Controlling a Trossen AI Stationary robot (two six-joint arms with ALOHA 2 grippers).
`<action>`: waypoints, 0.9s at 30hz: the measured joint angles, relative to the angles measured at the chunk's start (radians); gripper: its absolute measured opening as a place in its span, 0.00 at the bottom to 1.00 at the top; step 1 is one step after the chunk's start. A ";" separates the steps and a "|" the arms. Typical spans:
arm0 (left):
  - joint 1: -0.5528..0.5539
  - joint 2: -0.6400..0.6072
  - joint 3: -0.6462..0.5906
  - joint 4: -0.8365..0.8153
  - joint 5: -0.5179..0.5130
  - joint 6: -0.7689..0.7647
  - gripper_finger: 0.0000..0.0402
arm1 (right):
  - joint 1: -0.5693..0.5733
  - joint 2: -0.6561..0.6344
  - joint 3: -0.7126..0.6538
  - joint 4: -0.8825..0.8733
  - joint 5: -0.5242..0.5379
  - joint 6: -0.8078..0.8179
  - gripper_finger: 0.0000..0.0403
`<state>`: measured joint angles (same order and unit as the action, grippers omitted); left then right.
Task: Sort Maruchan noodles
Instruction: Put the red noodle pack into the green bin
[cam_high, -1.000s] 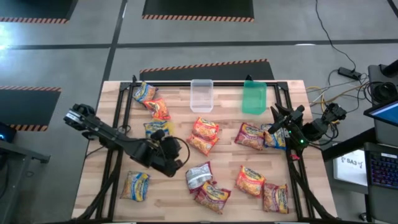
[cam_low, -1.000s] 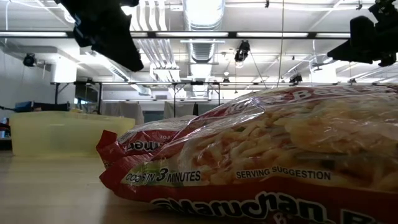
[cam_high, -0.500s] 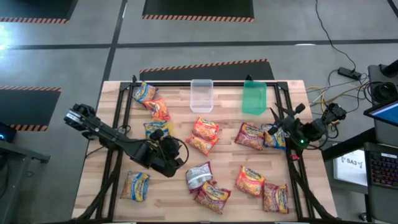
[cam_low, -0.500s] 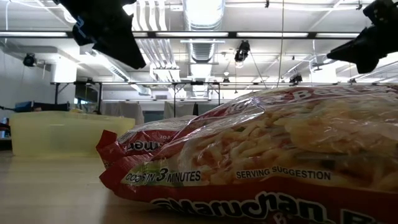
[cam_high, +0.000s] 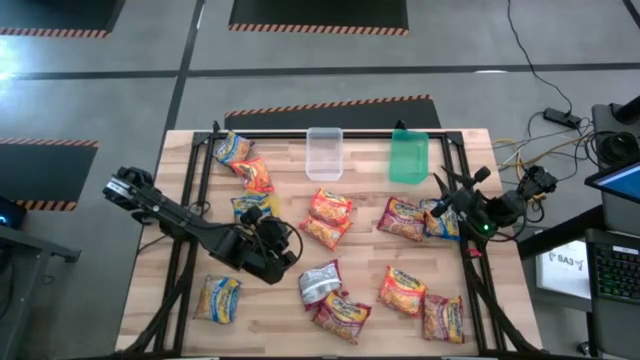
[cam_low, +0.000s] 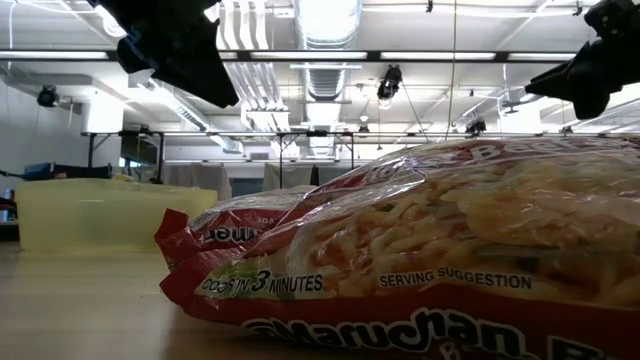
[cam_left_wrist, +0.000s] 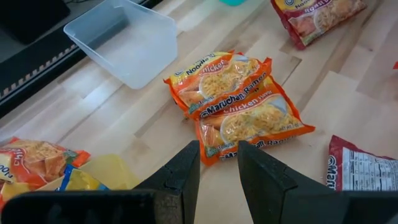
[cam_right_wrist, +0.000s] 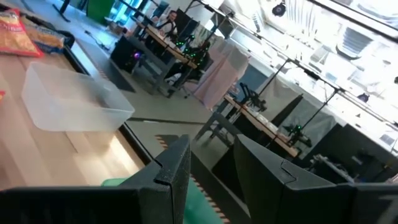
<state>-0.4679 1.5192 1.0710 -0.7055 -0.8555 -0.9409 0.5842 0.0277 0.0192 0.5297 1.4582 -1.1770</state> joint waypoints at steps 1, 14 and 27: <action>0.000 0.000 0.000 0.000 0.000 0.000 0.23 | 0.000 0.000 0.000 0.000 0.000 0.003 0.29; 0.000 0.000 0.000 -0.010 0.000 0.029 0.23 | 0.000 -0.001 0.045 0.009 -0.512 0.148 0.29; 0.000 0.000 0.000 -0.013 -0.002 0.050 0.23 | -0.002 -0.004 0.078 0.067 -0.958 0.300 0.29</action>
<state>-0.4679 1.5192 1.0710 -0.7181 -0.8570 -0.8913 0.5819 0.0232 0.0977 0.5970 0.5005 -0.8773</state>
